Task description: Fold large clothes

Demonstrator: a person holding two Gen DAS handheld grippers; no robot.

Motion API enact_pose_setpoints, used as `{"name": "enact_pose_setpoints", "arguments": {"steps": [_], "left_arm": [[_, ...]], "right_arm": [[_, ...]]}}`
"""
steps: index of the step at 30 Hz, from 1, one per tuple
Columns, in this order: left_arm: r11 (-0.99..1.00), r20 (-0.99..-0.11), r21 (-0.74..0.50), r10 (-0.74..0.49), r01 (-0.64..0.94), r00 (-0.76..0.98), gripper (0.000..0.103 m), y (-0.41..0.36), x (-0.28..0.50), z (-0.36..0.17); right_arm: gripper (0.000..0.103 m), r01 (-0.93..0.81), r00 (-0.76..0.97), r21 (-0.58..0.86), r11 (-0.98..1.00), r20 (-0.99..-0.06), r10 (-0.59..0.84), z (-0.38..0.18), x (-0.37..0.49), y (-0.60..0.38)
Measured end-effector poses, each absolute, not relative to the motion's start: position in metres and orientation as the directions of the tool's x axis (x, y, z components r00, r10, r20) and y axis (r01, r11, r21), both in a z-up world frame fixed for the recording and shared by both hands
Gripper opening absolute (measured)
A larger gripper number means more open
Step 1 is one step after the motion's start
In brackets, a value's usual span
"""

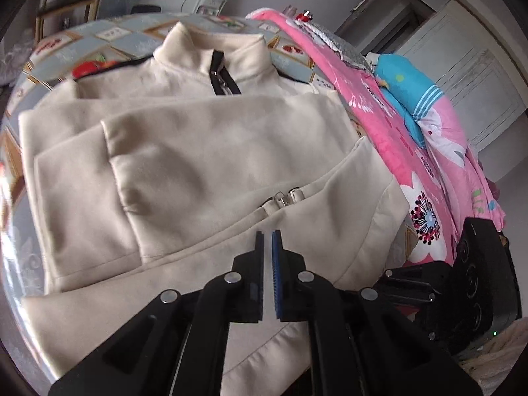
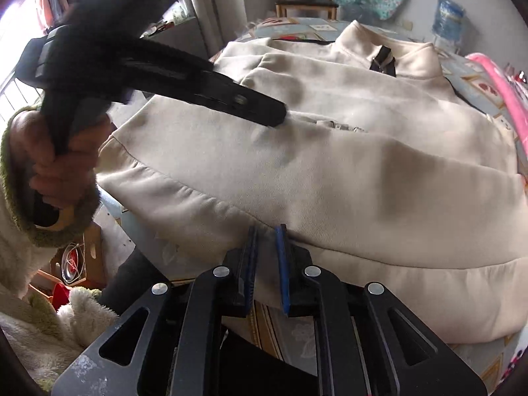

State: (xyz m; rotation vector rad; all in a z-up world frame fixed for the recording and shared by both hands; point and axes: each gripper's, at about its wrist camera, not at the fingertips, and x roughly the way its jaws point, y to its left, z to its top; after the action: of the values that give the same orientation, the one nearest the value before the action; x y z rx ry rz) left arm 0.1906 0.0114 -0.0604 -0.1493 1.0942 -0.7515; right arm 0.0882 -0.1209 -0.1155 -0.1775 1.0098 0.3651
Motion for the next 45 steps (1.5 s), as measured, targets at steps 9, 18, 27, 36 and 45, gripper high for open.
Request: {"name": "enact_pose_setpoints", "arguments": {"steps": [9, 18, 27, 36, 45], "left_arm": [[0.845, -0.719, -0.450, -0.535, 0.289, 0.444, 0.005, 0.106, 0.124, -0.052], [0.911, -0.799, -0.390, -0.406, 0.132, 0.443, 0.005, 0.133, 0.072, -0.086], [0.938, -0.818, -0.322, -0.343, 0.127, 0.462, 0.005, 0.135, 0.080, -0.078], [0.923, -0.805, -0.278, -0.374, 0.265, 0.461, 0.005, 0.074, 0.144, -0.057], [0.915, -0.790, -0.292, -0.394, 0.278, 0.470, 0.051, 0.030, 0.272, -0.016]], "right_arm": [[0.014, -0.488, 0.437, 0.057, 0.871, -0.848, 0.300, -0.138, 0.120, -0.083], [0.016, -0.586, 0.415, 0.113, 0.803, -0.809, 0.417, -0.110, 0.124, -0.058], [0.038, -0.590, 0.386, 0.112, 0.800, -0.831, 0.401, -0.125, 0.139, -0.042], [0.045, -0.314, 0.566, 0.142, 0.939, -0.766, 0.306, -0.076, 0.161, -0.150], [0.082, -0.201, 0.626, 0.268, 0.942, -0.704, 0.334, -0.015, 0.268, -0.240]]}}
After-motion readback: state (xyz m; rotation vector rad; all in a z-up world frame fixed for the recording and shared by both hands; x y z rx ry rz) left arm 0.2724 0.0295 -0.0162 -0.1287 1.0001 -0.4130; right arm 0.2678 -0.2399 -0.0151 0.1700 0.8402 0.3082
